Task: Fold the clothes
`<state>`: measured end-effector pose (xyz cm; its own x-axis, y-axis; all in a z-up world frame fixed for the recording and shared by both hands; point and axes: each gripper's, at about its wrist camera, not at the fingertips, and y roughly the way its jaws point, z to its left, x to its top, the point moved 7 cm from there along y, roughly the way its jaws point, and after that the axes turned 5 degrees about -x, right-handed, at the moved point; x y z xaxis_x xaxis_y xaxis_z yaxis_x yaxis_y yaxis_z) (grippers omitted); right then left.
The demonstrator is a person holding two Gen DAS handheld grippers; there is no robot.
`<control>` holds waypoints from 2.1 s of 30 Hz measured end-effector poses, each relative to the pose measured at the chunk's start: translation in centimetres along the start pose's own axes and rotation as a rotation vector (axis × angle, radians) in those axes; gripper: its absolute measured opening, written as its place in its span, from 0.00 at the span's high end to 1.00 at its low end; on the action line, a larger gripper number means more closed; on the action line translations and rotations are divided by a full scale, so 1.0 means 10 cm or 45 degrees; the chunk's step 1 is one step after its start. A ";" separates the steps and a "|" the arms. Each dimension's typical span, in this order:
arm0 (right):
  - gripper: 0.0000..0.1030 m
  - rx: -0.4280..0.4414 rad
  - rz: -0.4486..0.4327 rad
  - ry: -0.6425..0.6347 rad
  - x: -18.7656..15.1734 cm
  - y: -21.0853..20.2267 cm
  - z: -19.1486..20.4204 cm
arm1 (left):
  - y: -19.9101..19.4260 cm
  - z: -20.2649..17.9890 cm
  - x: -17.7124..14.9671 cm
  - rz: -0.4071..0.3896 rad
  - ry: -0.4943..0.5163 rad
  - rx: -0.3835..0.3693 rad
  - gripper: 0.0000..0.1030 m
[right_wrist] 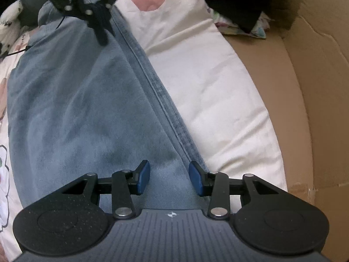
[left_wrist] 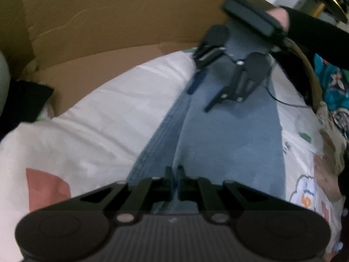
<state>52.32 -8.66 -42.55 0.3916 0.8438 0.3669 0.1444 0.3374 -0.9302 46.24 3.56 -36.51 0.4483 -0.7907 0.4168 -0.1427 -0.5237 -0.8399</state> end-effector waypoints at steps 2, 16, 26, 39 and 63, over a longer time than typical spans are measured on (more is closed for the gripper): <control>0.55 0.025 0.010 -0.001 0.02 0.01 -0.02 | -0.01 -0.06 0.01 0.008 0.028 -0.007 0.97; 0.99 -0.050 -0.042 0.028 -0.03 -0.10 -0.03 | 0.06 0.15 -0.02 -0.006 0.051 0.112 0.97; 0.99 -0.163 -0.027 0.045 0.00 -0.08 -0.08 | 0.18 0.30 -0.01 0.001 0.046 0.149 0.97; 0.98 -0.181 -0.073 0.114 -0.06 -0.03 -0.09 | 0.04 0.34 -0.45 0.173 0.035 0.222 0.90; 0.75 -0.335 -0.087 0.375 -0.42 -0.44 -0.24 | -0.69 0.54 -0.93 0.004 -0.222 0.569 0.77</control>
<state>52.16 -14.71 -40.01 0.6111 0.6548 0.4447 0.3917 0.2381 -0.8888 47.81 16.22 -36.45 0.5949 -0.7073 0.3818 0.2318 -0.3038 -0.9241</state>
